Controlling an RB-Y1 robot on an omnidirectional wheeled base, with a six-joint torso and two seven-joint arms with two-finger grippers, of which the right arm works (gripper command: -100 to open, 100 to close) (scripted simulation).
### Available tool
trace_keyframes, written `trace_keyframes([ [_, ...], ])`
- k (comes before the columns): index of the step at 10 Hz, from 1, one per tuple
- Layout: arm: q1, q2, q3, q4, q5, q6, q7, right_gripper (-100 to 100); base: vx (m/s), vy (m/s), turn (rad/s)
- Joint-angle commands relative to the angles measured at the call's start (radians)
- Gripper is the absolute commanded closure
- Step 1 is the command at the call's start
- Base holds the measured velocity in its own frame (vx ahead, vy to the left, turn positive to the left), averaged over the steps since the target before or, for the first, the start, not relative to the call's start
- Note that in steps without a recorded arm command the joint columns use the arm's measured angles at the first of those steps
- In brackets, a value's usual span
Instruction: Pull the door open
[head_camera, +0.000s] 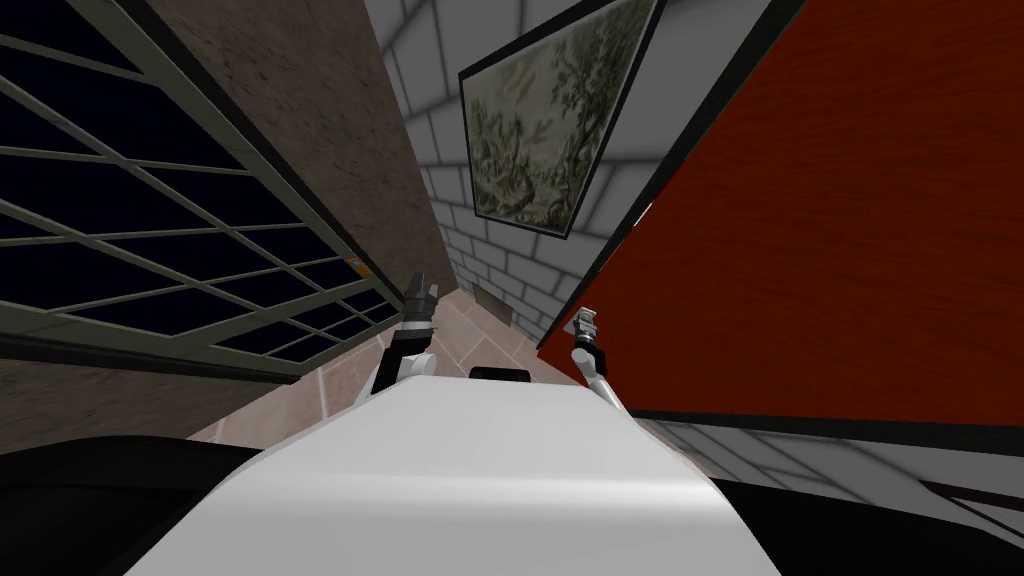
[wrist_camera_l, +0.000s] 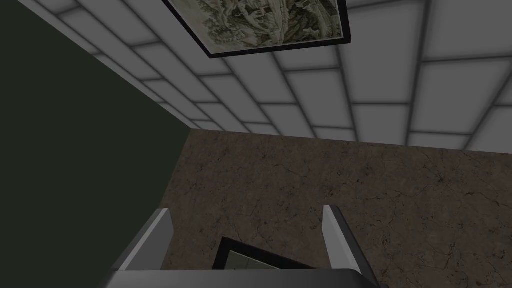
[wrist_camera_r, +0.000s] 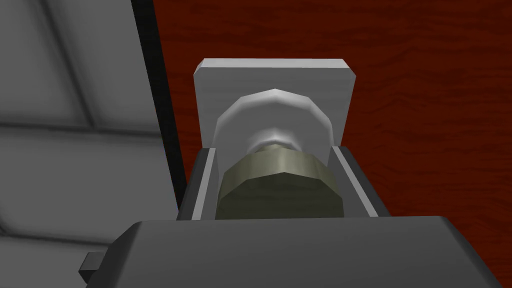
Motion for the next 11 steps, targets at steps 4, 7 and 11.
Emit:
trace_keyframes([
  [4, 0.011, -0.025, 0.043, -0.027, 0.012, 0.012, -0.037, 100, -0.229, -0.023, 0.094],
  [7, 0.017, -0.041, 0.065, -0.030, 0.020, 0.008, -0.058, 100, -0.182, -0.009, 0.096],
  [11, 0.034, -0.081, 0.109, -0.053, 0.032, 0.002, -0.103, 100, -0.258, -0.035, 0.129],
])
